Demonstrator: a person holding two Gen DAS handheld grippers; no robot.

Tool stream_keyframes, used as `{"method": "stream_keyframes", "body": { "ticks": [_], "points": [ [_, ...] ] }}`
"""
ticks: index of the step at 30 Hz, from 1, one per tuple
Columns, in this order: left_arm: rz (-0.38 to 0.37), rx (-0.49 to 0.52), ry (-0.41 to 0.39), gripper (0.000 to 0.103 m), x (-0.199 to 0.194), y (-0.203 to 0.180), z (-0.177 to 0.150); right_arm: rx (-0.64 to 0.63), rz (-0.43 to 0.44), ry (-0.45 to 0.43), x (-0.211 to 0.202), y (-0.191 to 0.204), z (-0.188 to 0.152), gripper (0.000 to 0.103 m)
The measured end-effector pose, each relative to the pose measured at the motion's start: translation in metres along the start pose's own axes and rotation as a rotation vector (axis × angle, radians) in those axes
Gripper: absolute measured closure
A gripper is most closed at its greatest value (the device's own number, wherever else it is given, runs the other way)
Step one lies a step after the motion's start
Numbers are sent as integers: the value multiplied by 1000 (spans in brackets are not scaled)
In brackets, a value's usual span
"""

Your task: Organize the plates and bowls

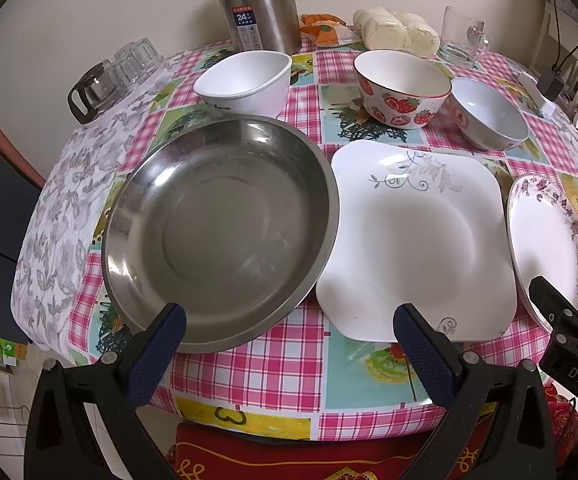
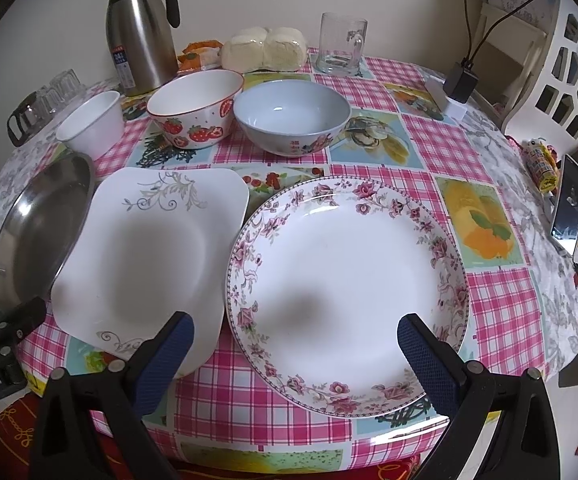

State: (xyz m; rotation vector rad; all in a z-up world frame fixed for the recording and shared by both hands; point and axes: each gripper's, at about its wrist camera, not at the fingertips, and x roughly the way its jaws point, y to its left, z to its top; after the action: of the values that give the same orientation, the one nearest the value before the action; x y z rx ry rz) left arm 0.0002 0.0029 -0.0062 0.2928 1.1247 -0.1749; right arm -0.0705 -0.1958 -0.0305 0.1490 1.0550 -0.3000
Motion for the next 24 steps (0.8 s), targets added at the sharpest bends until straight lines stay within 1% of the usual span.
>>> {"method": "stream_keyframes", "body": {
  "ticks": [6,7,8,9,11,18,20,22,24],
  "points": [
    [-15,-9,1,0,2,2,-1,-7,-9,-18,1,0,0,0],
    [-37,-18,5,0,2,2,0,-10,-14,-19,1,1,0,0],
    [-37,-19,6,0,3,3,0,-11,-15,-17,1,1,0,0],
    [-64,-30,11,0,2,3,0,-10,-15,-14,2,1,0,0],
    [-91,-42,16,0,2,4,1,-11,-16,-17,2,1,0,0],
    [-38,-20,1,0,2,4,1,-12,-16,-29,1,1,0,0],
    [-36,-21,-14,0,1,6,0,-12,-18,-40,0,1,0,0],
    [-53,-29,-14,0,0,7,1,-13,-19,-56,-2,1,1,0],
    [-58,-32,-17,0,0,8,1,-14,-17,-50,-2,2,1,0]
  ]
}}
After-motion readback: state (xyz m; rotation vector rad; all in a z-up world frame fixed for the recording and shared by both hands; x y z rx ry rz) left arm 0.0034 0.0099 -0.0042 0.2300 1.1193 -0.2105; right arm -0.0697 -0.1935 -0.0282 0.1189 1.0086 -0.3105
